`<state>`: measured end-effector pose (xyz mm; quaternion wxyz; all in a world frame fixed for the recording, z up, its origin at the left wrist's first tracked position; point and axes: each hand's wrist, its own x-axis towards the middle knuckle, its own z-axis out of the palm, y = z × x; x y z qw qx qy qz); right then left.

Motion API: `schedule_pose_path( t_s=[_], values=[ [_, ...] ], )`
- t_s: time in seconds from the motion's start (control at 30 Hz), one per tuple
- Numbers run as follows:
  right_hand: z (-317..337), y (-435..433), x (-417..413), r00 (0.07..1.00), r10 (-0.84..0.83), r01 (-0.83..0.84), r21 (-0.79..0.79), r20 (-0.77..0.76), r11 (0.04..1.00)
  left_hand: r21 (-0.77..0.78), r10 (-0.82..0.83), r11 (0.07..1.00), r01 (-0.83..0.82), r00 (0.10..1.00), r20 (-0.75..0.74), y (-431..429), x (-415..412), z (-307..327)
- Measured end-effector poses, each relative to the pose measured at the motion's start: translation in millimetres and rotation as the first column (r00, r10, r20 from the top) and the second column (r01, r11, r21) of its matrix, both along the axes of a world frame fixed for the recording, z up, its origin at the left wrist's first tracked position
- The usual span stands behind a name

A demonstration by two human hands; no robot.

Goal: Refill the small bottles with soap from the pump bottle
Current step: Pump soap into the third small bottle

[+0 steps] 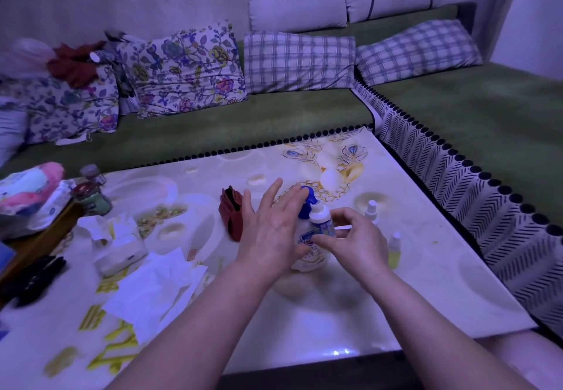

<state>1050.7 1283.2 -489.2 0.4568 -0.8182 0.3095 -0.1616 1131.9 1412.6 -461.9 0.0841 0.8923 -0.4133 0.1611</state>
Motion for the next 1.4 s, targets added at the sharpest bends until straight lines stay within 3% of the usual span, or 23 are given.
schedule_pose_path(
  t_s=[0.4,0.7,0.9,1.4],
  values=[
    [-2,1,-1,1.0,-0.001,0.001,-0.019,-0.013,1.0,0.079,-0.016,0.997,0.011,0.998,0.066,2,0,2],
    [-9,2,-2,0.999,0.005,-0.006,-0.023,-0.033,1.0,0.067,0.004,0.998,-0.006,0.999,0.037,3,1,-8],
    [-2,-1,-2,1.0,0.013,-0.013,-0.012,-0.018,1.0,0.009,0.009,1.0,-0.009,0.998,-0.065,-2,-3,2],
    [4,1,-2,1.0,0.015,-0.015,-0.009,0.013,1.0,0.067,0.021,0.998,-0.018,0.998,-0.055,0,-2,3]
  ],
)
